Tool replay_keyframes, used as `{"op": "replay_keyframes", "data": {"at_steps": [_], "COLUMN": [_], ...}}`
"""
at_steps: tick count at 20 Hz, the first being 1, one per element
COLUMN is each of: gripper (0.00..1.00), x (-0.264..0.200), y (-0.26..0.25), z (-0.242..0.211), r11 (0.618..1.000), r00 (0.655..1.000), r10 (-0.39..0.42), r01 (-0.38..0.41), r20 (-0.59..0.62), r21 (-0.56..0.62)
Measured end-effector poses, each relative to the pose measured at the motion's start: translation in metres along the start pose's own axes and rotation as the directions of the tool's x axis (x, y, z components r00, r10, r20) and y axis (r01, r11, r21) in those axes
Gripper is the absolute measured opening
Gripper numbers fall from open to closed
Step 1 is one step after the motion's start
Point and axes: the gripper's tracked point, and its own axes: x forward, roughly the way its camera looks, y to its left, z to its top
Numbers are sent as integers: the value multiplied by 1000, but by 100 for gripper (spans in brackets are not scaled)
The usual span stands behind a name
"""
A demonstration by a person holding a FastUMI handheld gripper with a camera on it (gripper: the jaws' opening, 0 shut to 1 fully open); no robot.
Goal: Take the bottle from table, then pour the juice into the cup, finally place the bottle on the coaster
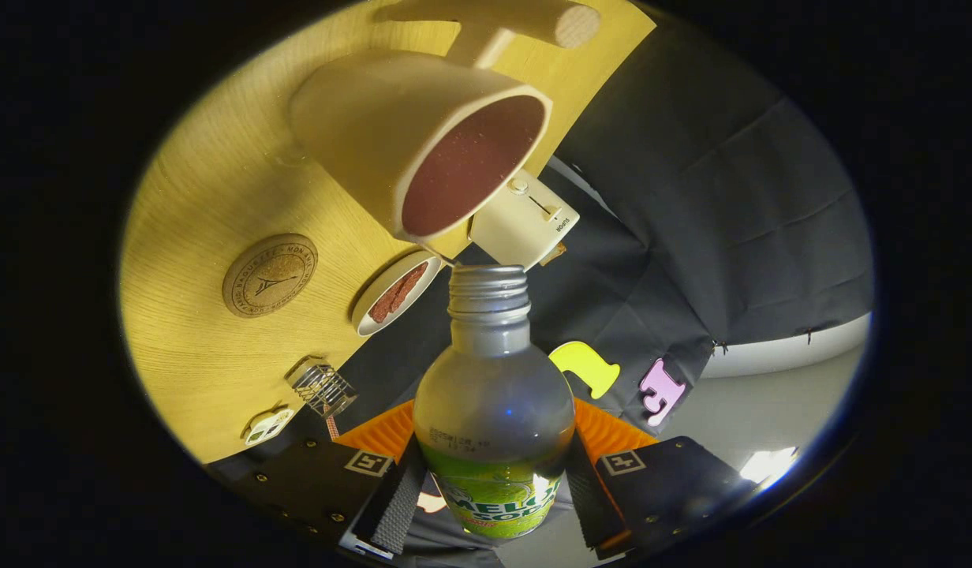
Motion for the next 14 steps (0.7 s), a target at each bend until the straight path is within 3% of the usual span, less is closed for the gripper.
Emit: {"op": "replay_keyframes", "data": {"at_steps": [14], "gripper": [80], "x": [-1], "y": [1], "z": [1], "r11": [1000], "r00": [1000], "r10": [5], "r01": [-5], "r20": [4], "r21": [5]}}
